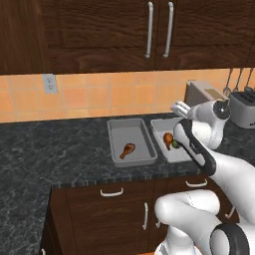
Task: Place one lime and one chicken drumstick in each tupperware on the nearby counter, to pack two identical lunches.
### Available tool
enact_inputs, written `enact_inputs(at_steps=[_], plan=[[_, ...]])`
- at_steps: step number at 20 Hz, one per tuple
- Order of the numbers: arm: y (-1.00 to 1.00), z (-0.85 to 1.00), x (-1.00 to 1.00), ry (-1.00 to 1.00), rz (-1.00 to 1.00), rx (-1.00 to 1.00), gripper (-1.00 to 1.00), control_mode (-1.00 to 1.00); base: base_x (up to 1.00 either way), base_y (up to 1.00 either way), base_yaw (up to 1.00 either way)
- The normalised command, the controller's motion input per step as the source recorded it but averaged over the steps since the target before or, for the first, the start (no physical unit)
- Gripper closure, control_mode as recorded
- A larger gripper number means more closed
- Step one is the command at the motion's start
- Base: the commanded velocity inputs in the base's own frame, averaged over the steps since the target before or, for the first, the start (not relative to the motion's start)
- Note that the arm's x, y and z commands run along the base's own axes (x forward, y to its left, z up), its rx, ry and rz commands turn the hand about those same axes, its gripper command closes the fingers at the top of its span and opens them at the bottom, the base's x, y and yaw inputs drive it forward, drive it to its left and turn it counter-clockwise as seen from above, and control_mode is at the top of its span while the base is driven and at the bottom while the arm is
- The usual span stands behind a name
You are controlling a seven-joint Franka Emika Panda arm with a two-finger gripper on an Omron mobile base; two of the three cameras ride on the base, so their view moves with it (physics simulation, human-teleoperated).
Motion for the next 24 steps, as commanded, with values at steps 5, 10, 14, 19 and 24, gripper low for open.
enact_inputs(at_steps=[5,10,14,19,24], plan=[[0.31,0.74,-1.00,0.35,0.10,0.00,-1.00,-1.00,0.00,0.00,0.00],[0.52,0.01,-1.00,0.21,0.22,0.00,-1.00,-1.00,0.00,0.00,0.00],[0.45,0.00,-1.00,0.04,0.29,-0.06,-1.00,-1.00,0.00,0.00,0.00],[0.03,0.00,-1.00,-0.01,0.28,-0.12,-1.00,-1.00,0.00,0.00,0.00],[0.00,0.00,-0.54,0.00,0.13,-0.08,-1.00,1.00,-0.39,-0.02,0.01]])
